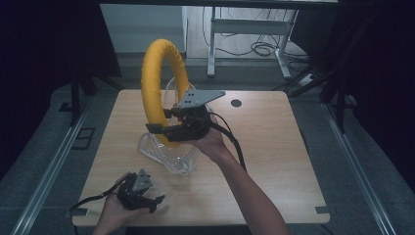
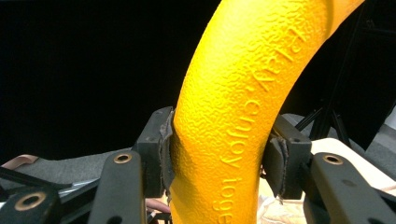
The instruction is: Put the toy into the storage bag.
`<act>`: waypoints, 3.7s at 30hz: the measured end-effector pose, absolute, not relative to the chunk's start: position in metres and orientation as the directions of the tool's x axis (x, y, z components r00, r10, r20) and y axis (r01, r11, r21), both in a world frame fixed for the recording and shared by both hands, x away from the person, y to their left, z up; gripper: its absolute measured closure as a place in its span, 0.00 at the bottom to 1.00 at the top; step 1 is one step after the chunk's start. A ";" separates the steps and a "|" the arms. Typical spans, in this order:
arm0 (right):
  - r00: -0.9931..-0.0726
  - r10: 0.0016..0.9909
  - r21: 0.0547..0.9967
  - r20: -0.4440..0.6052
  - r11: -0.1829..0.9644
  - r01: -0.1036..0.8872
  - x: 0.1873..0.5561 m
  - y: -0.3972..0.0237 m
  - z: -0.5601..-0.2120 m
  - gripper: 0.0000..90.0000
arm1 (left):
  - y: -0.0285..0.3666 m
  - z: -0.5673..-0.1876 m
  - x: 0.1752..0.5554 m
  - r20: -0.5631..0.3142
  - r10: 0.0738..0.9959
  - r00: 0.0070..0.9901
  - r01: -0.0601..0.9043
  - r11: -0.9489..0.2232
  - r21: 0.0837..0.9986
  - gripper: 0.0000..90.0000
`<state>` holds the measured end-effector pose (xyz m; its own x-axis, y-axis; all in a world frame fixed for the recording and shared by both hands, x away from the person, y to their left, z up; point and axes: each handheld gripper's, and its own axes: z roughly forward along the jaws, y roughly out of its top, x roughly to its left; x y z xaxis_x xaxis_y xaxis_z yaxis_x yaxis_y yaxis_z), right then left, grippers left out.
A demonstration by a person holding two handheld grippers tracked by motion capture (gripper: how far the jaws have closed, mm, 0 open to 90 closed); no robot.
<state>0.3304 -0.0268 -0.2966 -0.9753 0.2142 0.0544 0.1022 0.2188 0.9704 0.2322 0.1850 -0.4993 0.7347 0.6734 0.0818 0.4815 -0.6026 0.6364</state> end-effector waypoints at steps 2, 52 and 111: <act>-0.976 0.211 0.970 0.059 0.220 0.106 0.331 -0.026 -0.300 0.55 | 0.185 -0.500 0.232 0.083 0.674 0.734 0.481 -0.603 0.637 0.16; -0.958 0.197 0.937 0.208 0.242 0.253 0.360 -0.033 -0.387 0.55 | 0.184 -0.501 0.232 0.088 0.671 0.737 0.477 -0.607 0.636 0.16; -0.873 0.487 0.939 0.011 0.294 0.176 0.319 -0.152 -0.423 0.38 | 0.182 -0.503 0.232 0.089 0.677 0.730 0.482 -0.604 0.635 0.16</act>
